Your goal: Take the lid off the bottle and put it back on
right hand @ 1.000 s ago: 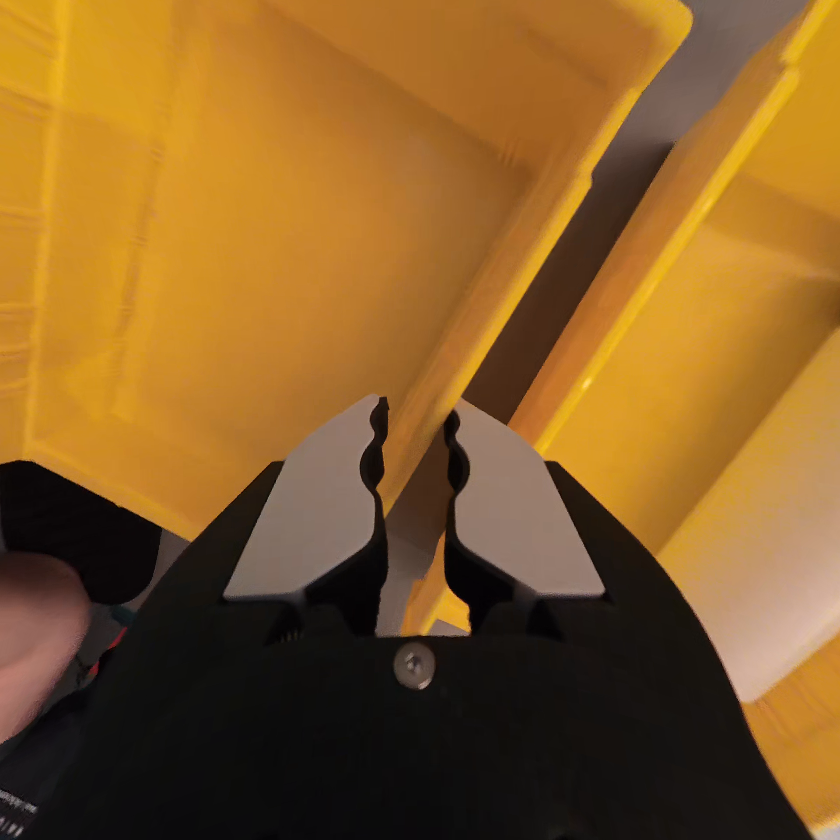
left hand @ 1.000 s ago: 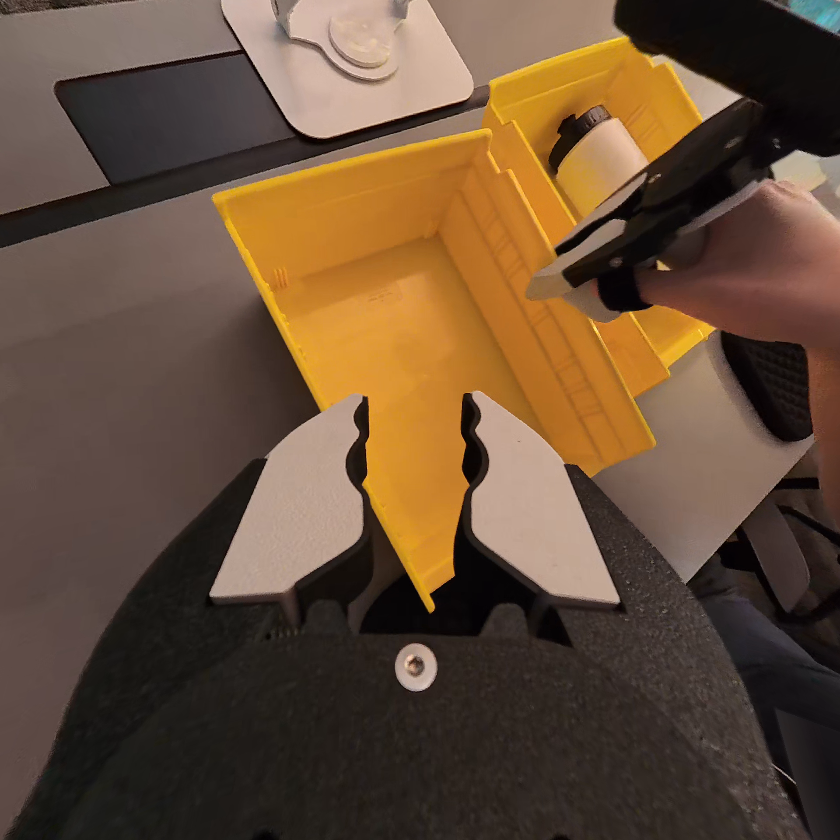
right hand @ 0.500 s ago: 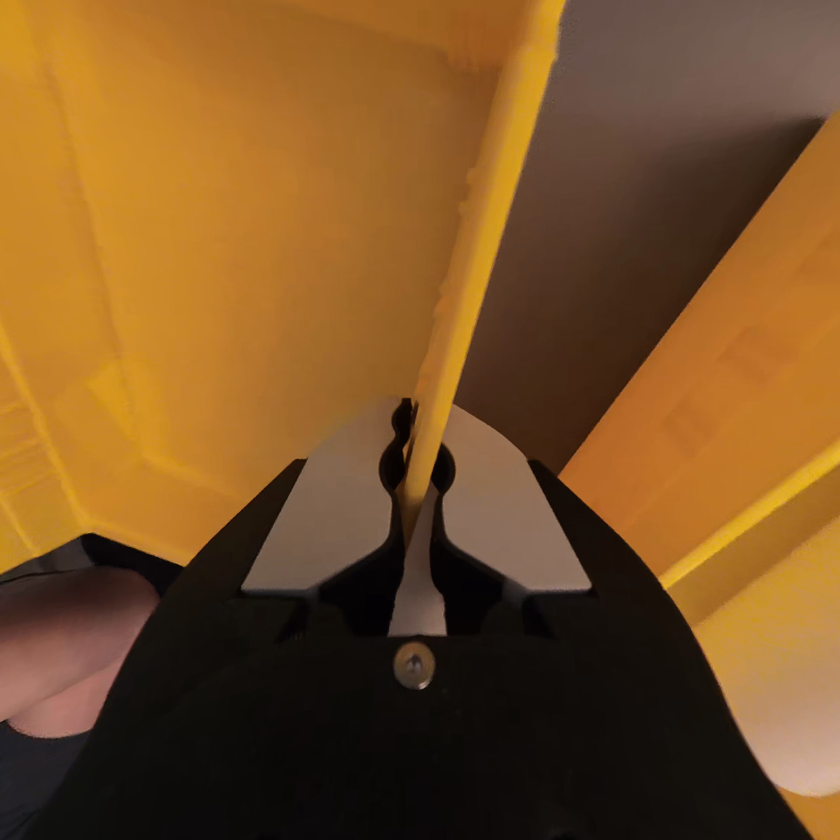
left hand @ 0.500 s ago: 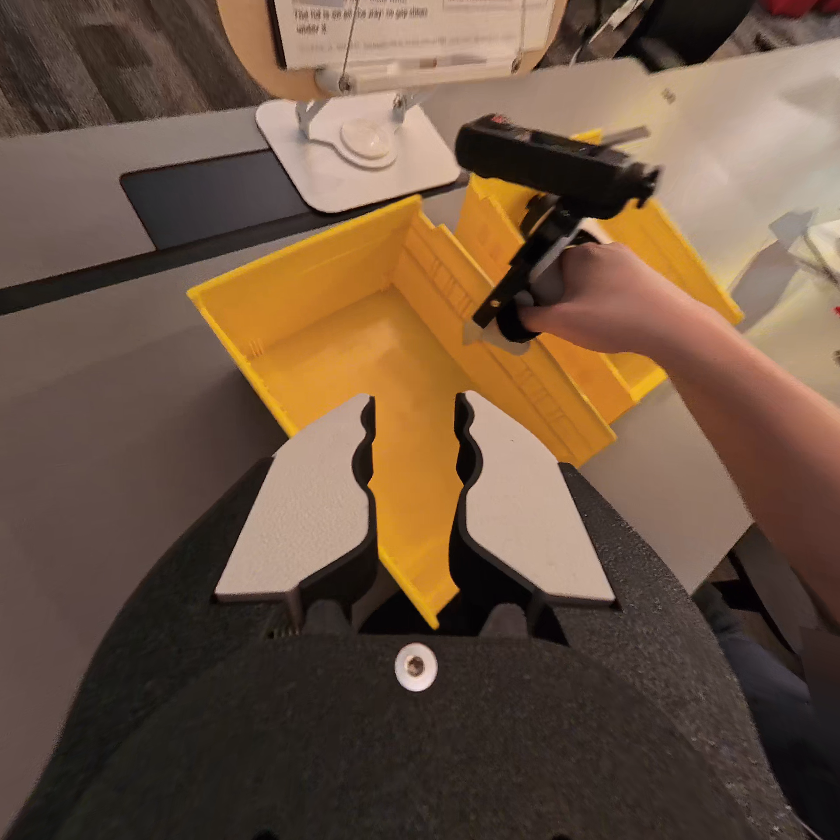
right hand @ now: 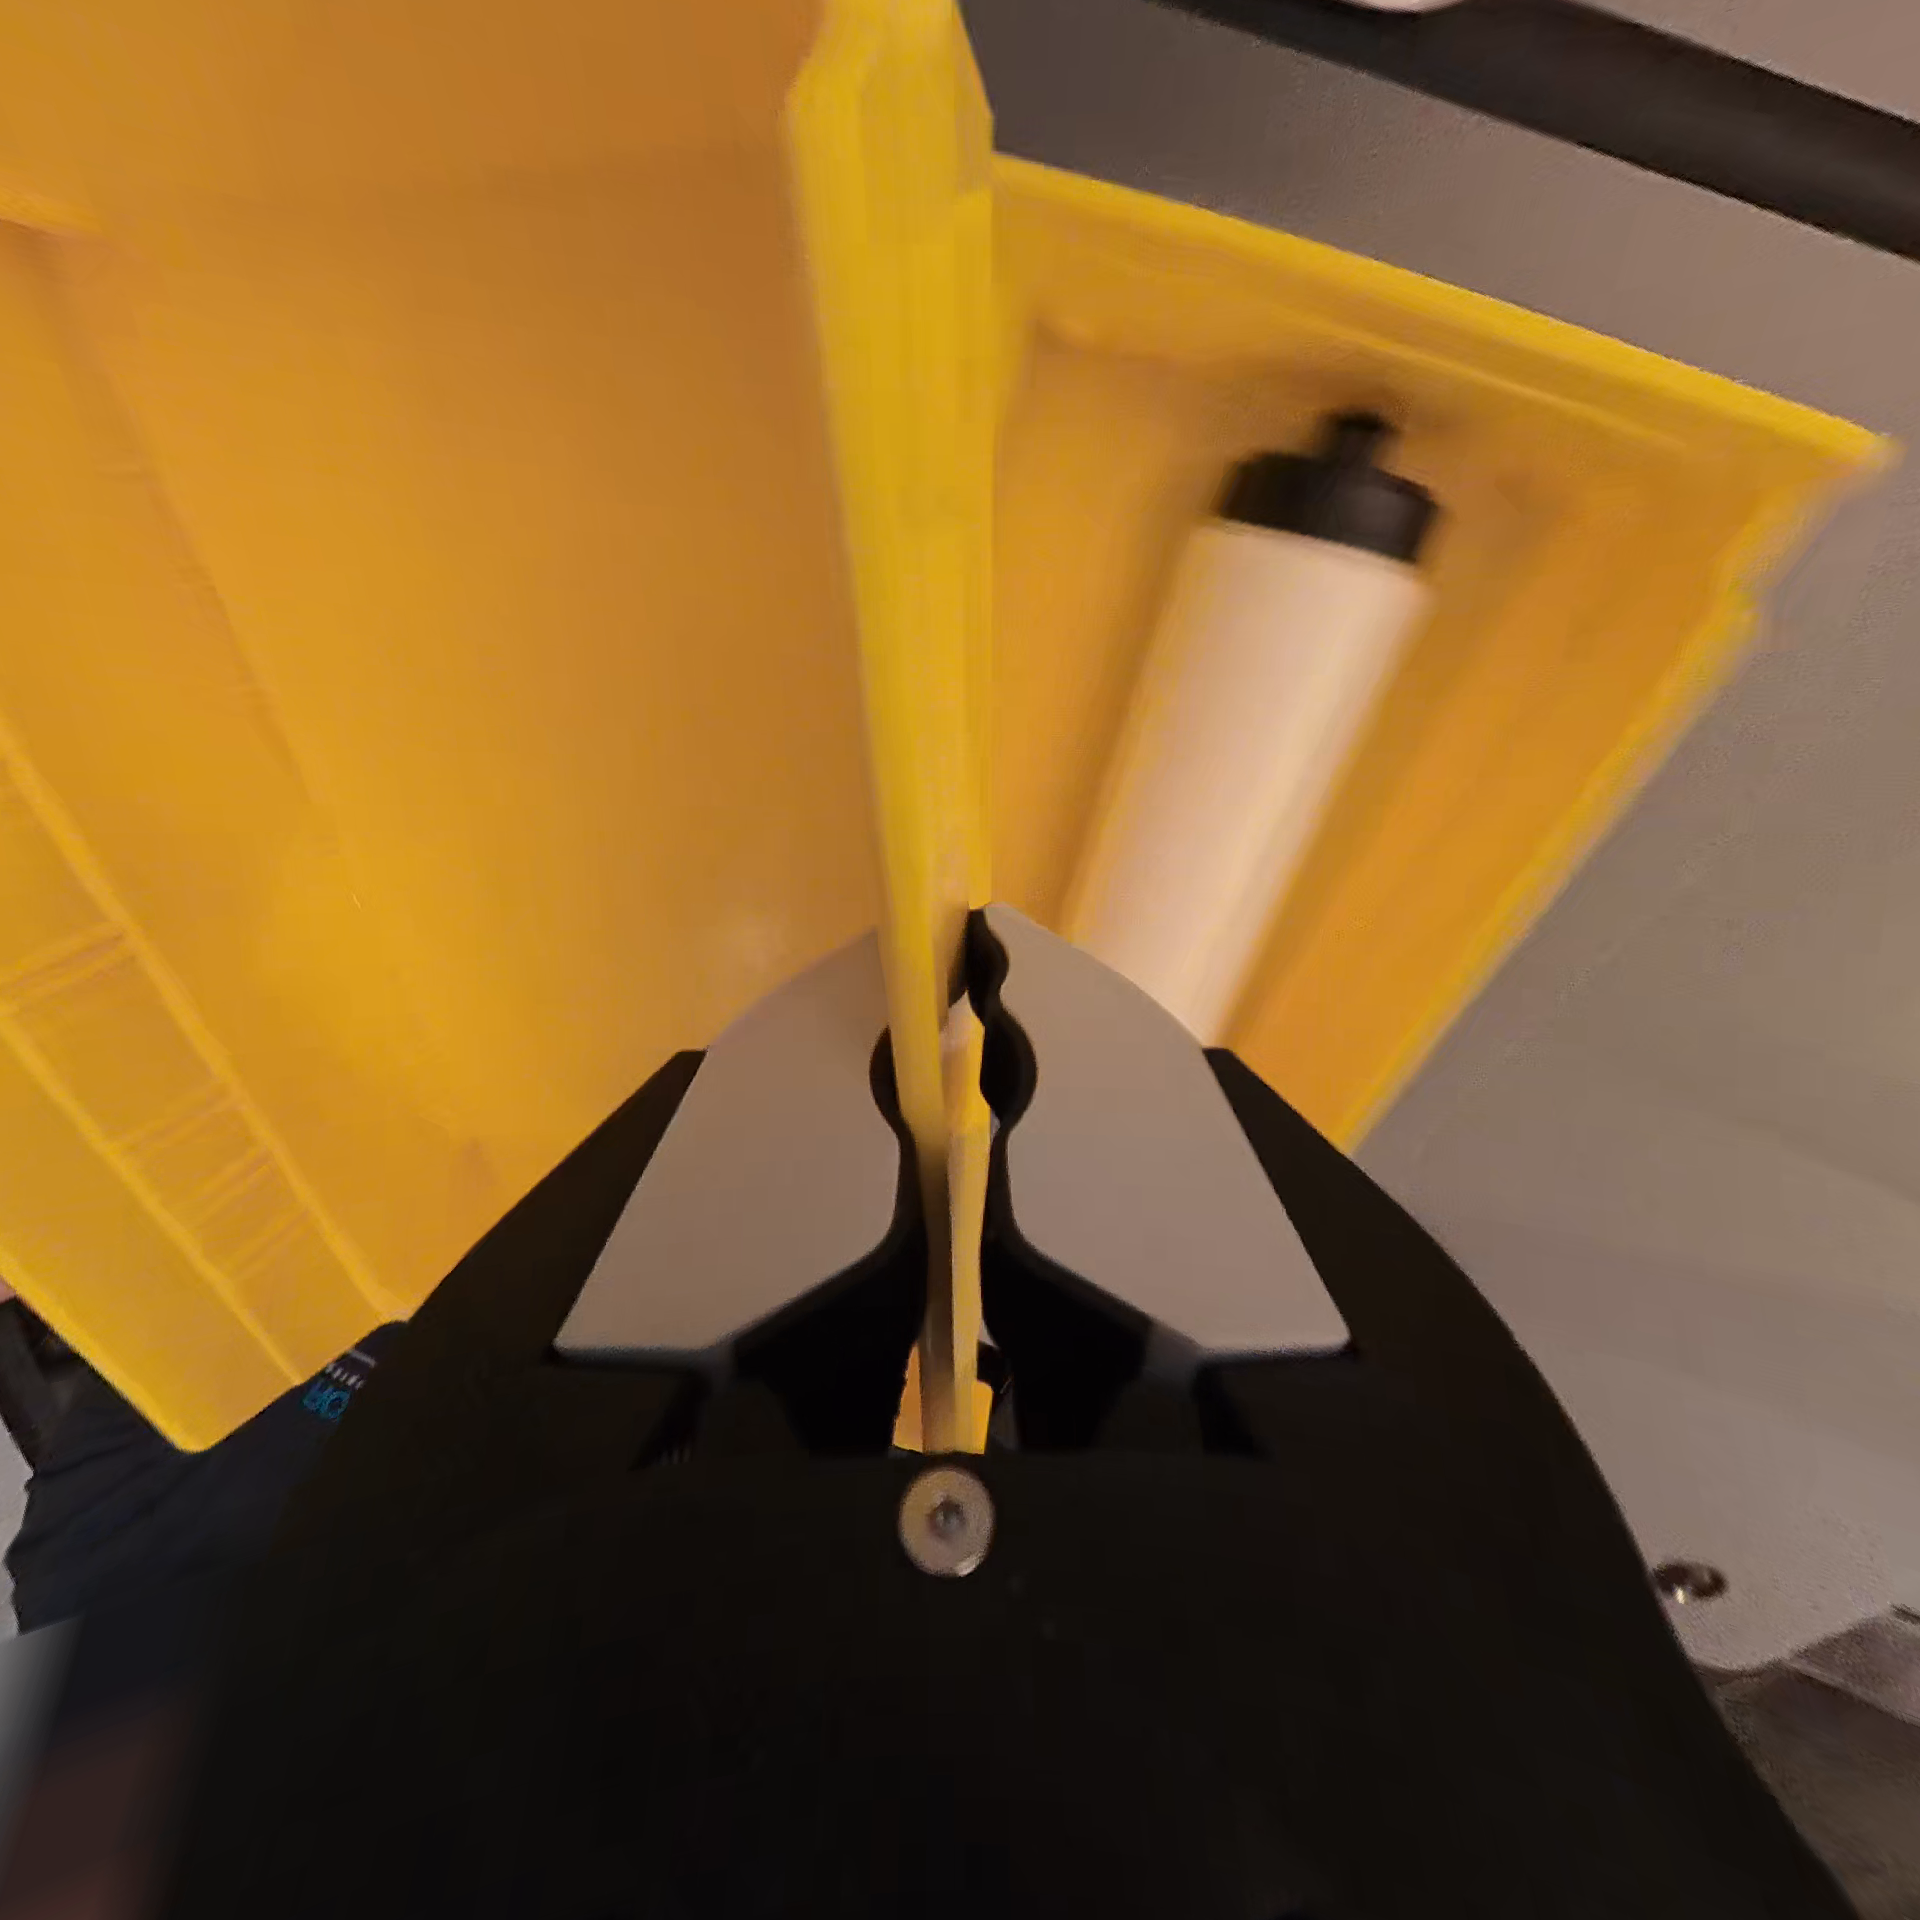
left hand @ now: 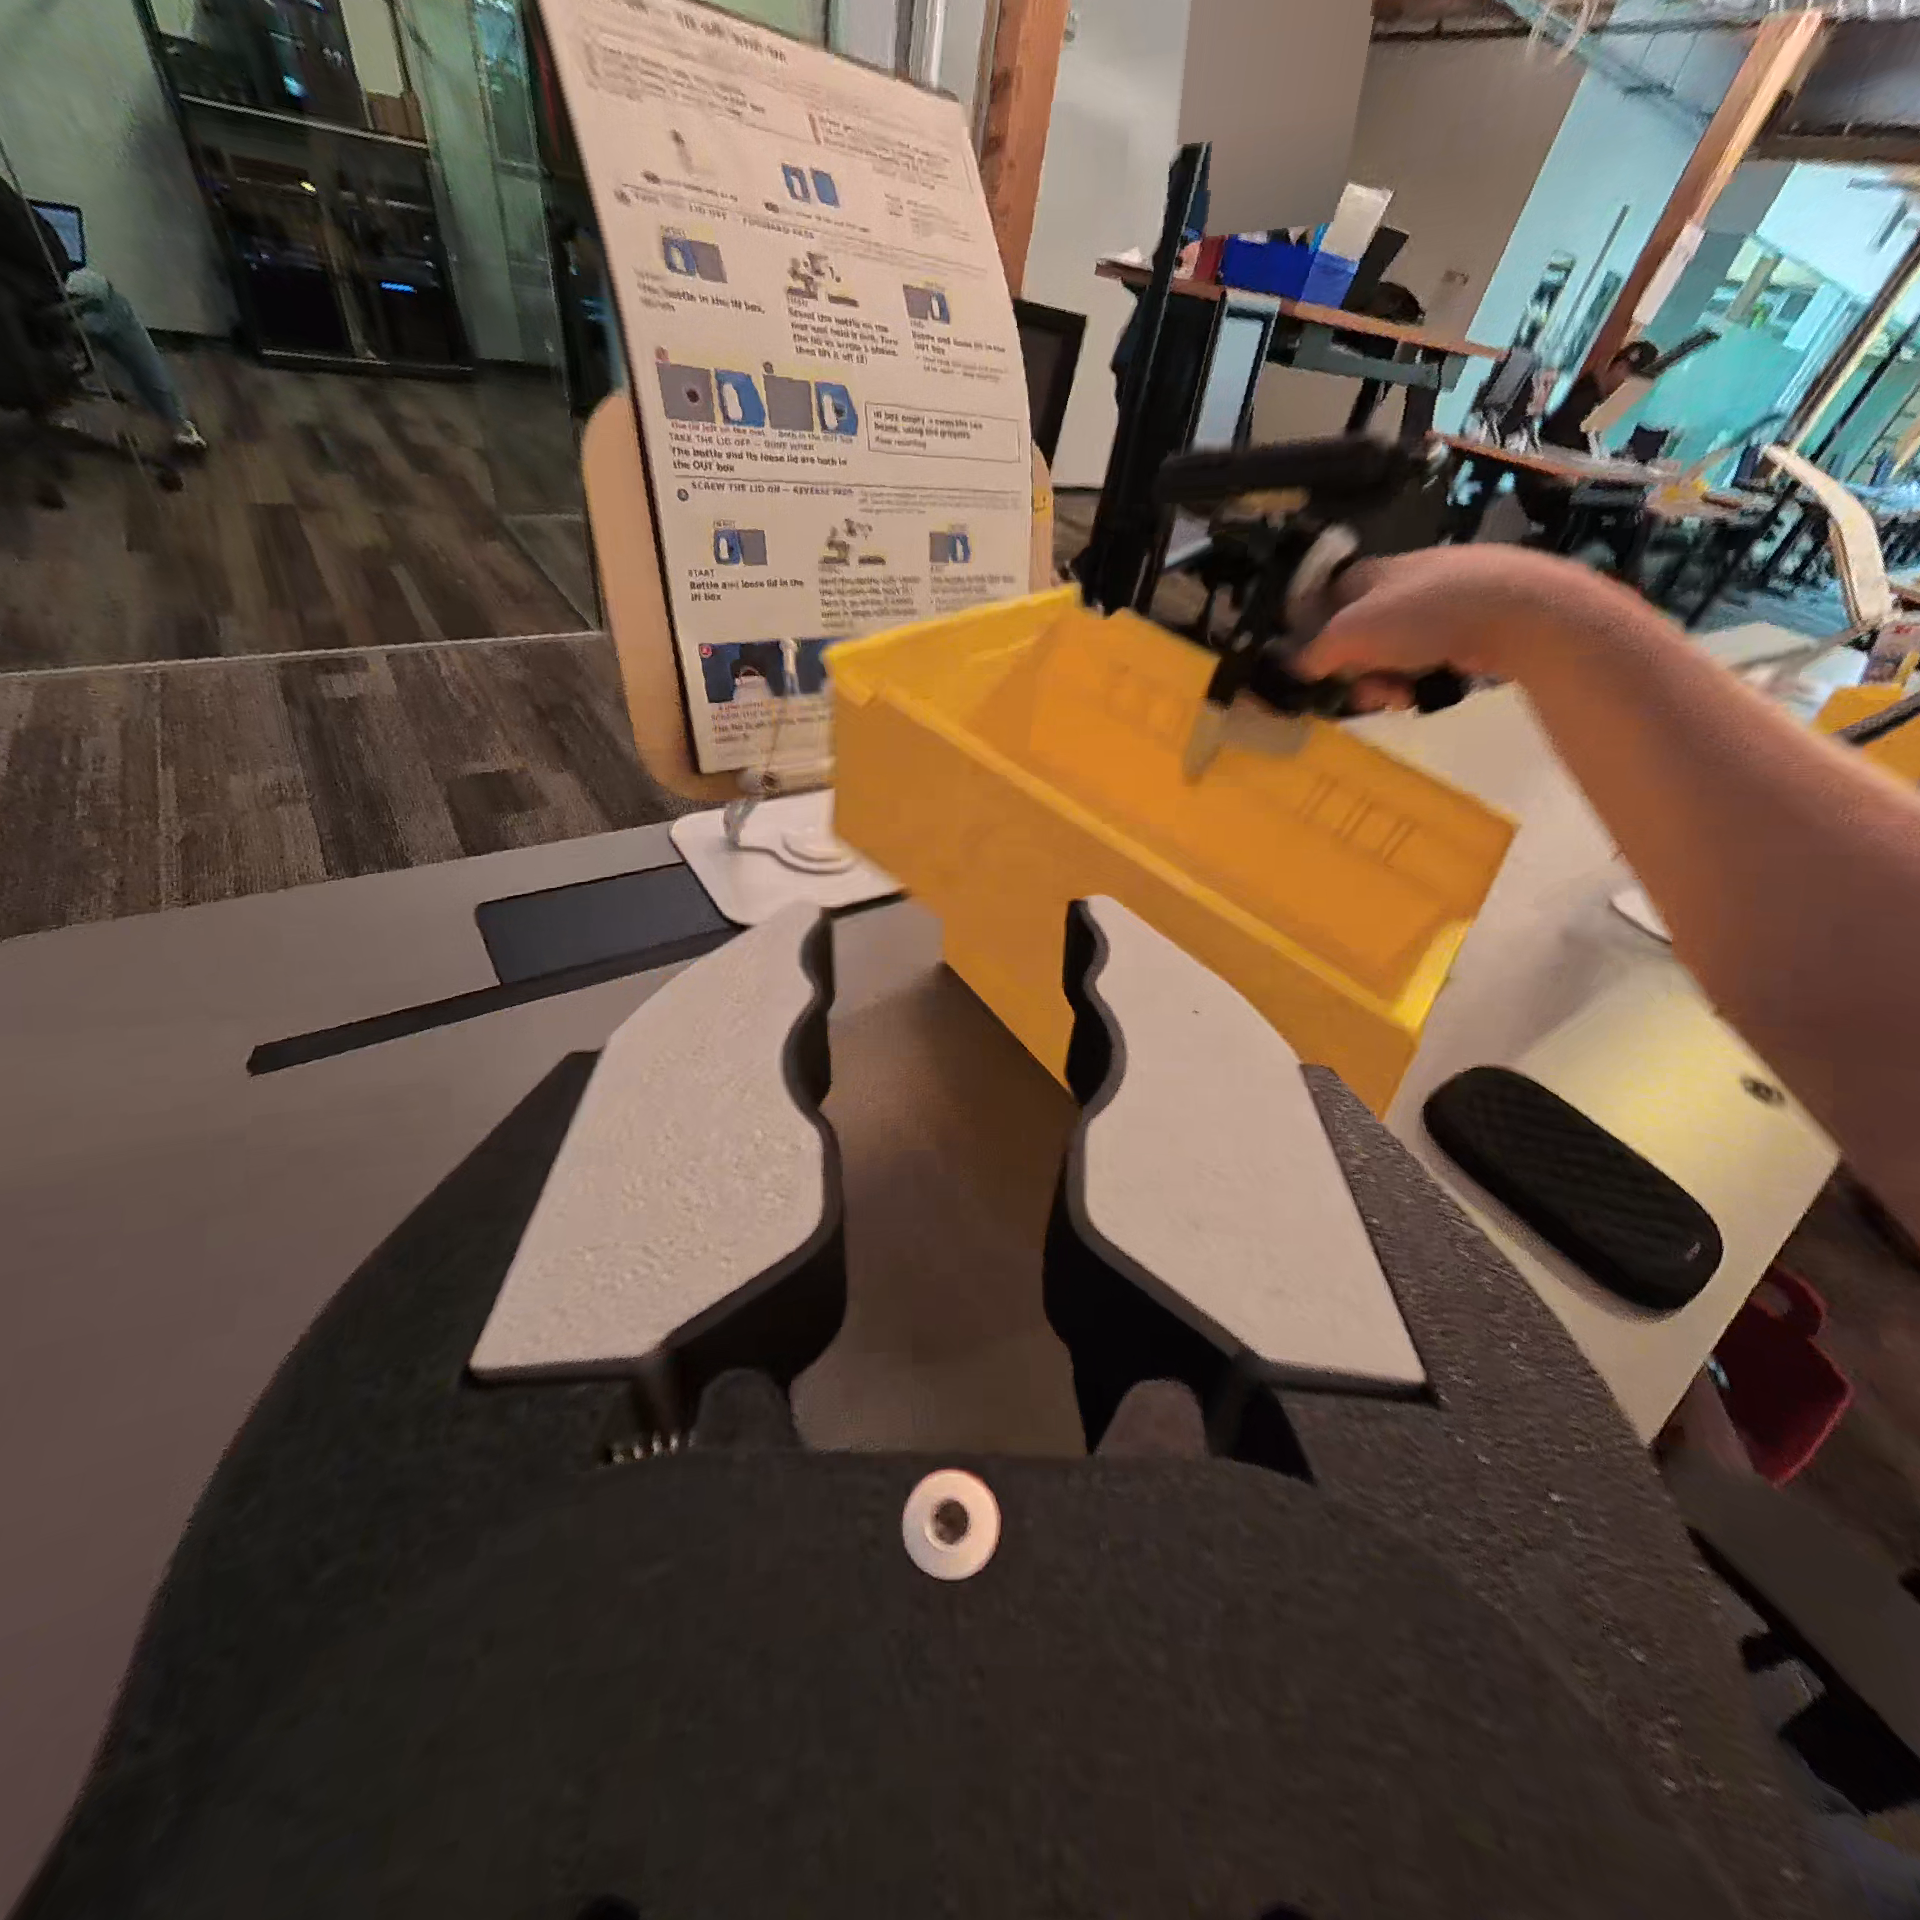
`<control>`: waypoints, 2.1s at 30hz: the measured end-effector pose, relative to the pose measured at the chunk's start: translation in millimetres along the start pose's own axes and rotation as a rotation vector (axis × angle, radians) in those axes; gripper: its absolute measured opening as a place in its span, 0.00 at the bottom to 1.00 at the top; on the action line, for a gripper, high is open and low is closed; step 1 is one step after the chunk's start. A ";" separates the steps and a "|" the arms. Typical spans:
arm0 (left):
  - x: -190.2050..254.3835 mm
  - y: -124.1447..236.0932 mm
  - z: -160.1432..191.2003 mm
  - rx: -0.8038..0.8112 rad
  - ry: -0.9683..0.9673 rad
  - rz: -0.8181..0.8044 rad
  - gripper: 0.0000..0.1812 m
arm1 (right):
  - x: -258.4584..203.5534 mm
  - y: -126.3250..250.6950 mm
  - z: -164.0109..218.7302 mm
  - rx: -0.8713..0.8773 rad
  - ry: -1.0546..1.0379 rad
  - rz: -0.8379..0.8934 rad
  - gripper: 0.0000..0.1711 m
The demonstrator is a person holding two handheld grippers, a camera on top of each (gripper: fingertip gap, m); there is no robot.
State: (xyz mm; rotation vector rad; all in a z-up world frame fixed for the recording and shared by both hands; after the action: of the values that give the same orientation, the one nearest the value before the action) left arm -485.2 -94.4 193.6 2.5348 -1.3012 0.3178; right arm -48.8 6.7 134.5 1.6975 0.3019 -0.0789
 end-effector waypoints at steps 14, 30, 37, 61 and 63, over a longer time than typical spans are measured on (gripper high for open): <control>20.9 -279.2 158.0 -0.815 0.171 0.245 0.28 | 275.5 51.6 228.9 0.173 -0.471 0.060 0.03; 35.5 -379.5 177.6 -1.431 0.034 -0.248 0.22 | 351.3 -35.8 246.6 0.088 -0.473 -0.016 0.03; -6.9 -379.7 168.4 -1.400 0.166 -0.289 0.04 | 330.7 -75.0 215.0 0.045 -0.421 -0.080 0.05; -239.1 -171.7 117.8 -1.102 0.429 -0.536 0.04 | 266.5 -95.7 149.1 -0.011 -0.407 0.048 0.03; -238.6 -172.2 117.7 -1.109 0.408 -0.534 0.04 | 265.5 -95.8 149.9 -0.008 -0.407 0.047 0.03</control>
State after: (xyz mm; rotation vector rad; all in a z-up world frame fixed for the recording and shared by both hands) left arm -472.6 142.5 -16.5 1.6167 -0.3858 -0.0276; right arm 201.5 -88.2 -40.2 1.6359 -0.0426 -0.3820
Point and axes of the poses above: each gripper's, where its closed fingertips meet, y back along the fingers, z out of its underside, x = y × z across the jaws, the point moved 9 cm from there along y, back along the fingers, and after that the axes turned 10 degrees about y, right-handed, at the moved point
